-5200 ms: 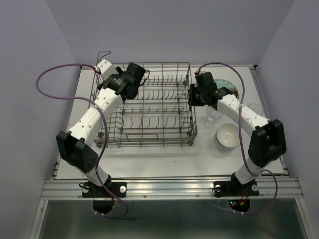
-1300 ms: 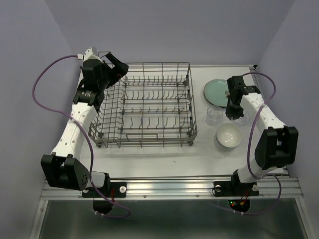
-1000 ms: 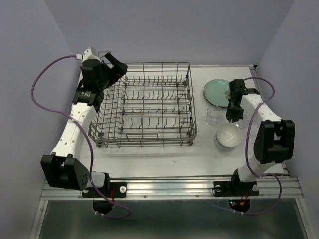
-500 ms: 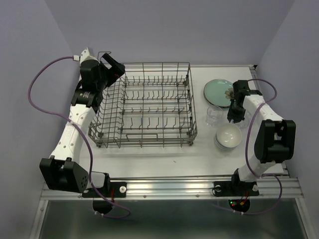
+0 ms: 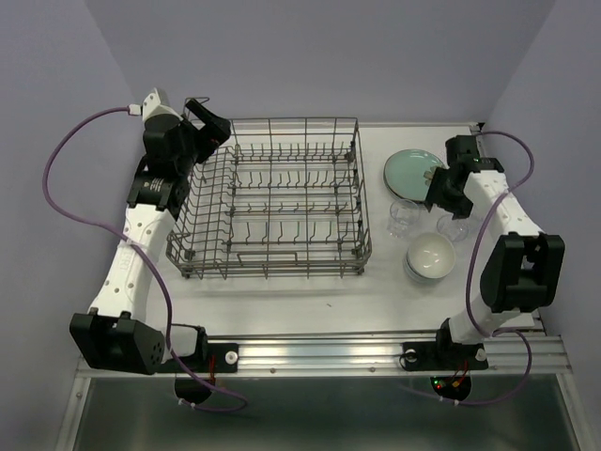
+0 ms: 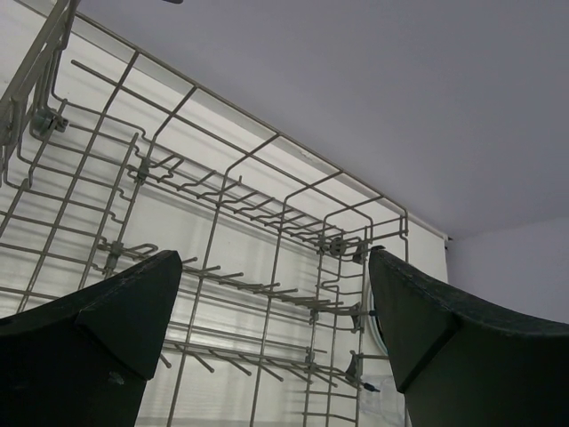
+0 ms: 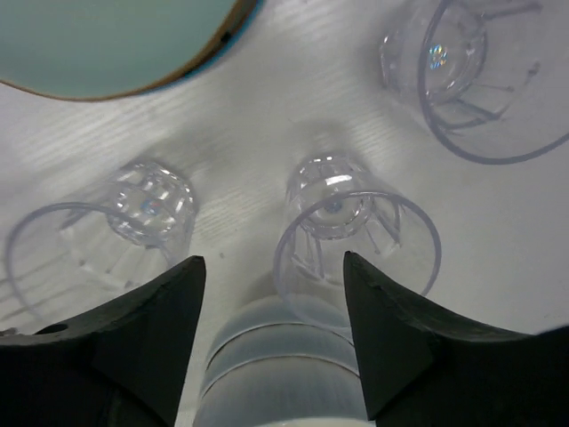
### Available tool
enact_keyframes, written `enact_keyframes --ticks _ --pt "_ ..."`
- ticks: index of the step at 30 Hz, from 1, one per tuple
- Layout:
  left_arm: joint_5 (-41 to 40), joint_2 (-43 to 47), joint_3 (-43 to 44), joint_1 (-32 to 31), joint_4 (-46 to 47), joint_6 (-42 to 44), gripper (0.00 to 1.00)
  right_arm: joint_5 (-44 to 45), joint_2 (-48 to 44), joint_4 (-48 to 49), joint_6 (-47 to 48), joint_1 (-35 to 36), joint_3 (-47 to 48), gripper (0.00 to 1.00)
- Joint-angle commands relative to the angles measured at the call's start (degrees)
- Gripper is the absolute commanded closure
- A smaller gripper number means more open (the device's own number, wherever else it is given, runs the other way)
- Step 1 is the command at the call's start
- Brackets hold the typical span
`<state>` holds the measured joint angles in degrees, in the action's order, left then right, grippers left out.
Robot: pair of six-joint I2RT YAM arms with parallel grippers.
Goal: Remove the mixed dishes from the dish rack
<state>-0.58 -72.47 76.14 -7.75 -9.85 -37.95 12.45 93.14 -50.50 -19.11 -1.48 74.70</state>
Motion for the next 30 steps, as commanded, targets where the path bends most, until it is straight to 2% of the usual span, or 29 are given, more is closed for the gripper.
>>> enact_keyframes --ticks 1,2,3,4,10,16,20,24,30 --pt "-0.5 3.2 0.2 0.4 0.7 1.6 0.01 1.8 -5.9 -1.4 0.7 -0.5 8.8 0.26" --pt "-0.8 3.6 0.2 0.4 0.3 1.7 0.01 1.4 -7.3 -1.4 0.8 -0.5 10.2 0.22" --pt "-1.1 3.7 0.2 0.4 -0.3 1.8 0.01 1.2 -8.1 -1.3 1.0 -0.5 12.3 0.09" --pt "-1.9 3.9 0.1 0.4 -1.5 2.0 0.01 0.1 -9.0 -0.4 1.7 -0.5 13.1 0.0" --pt "-6.4 6.8 1.0 0.4 -8.4 2.7 0.01 0.9 -16.7 8.5 1.2 -0.5 13.6 0.0" --pt "-16.6 11.9 3.6 0.4 -18.1 5.4 0.01 7.5 -24.8 15.6 -2.5 -0.5 8.8 0.0" --pt "-24.4 15.9 3.0 0.4 -23.0 6.5 0.01 7.9 -27.6 16.5 -2.9 -0.5 5.6 0.0" --pt "-26.8 18.1 1.6 0.5 -24.2 6.9 0.01 8.9 -28.8 17.3 -2.8 -0.5 4.1 0.0" --pt "-26.0 18.4 1.4 0.5 -24.4 7.0 0.01 9.0 -29.6 17.1 -3.0 -0.5 3.5 0.0"
